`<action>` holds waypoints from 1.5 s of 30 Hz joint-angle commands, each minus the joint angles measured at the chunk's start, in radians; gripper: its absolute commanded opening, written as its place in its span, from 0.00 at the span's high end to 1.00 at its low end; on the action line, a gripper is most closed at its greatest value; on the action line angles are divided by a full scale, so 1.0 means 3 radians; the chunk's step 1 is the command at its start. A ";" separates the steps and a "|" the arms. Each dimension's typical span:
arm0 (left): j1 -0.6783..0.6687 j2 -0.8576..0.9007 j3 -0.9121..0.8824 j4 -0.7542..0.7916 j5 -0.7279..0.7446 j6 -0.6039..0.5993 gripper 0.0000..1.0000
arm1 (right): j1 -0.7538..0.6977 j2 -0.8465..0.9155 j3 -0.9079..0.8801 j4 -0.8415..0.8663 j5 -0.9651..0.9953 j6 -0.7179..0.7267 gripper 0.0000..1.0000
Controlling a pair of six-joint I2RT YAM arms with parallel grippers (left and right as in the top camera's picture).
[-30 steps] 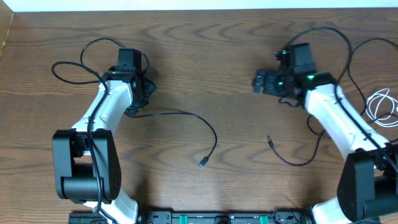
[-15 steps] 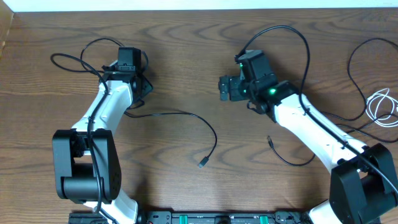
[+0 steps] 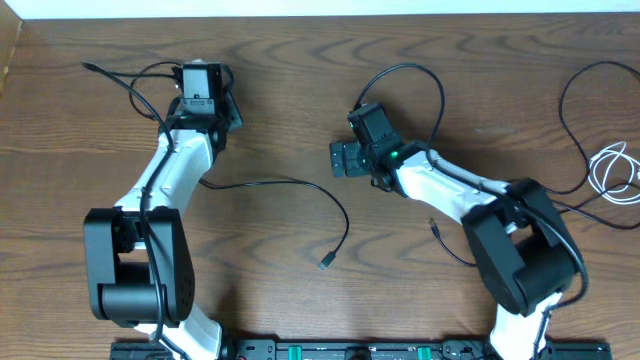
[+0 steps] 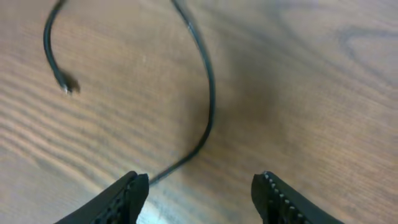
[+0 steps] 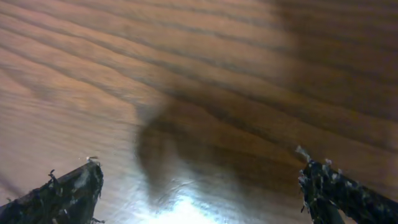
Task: Untangle cables
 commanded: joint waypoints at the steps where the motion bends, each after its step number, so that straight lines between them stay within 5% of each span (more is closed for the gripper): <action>1: 0.0056 0.0095 -0.0017 0.0120 -0.0071 0.0144 0.43 | -0.0006 0.0036 -0.0013 0.0053 0.0056 0.0041 0.01; 18: 0.0308 0.0942 -0.0017 0.0398 0.0055 0.0141 0.41 | -0.0006 0.0036 -0.0013 0.0076 0.0056 0.0018 0.01; 36: 0.0309 0.0945 -0.0015 -0.0591 0.1052 0.0139 0.48 | -0.0006 0.0034 -0.0011 0.0076 0.0038 -0.0042 0.01; 39: 0.0310 0.0944 -0.0013 -0.0744 0.1441 0.0139 0.48 | -0.0048 0.0014 0.0081 -0.0011 -0.0226 -0.0092 0.01; 45: 0.0314 0.0944 -0.0011 -0.0807 0.2031 0.0125 0.48 | -0.0267 -0.0112 0.0651 -0.0657 -0.2068 -0.0034 0.06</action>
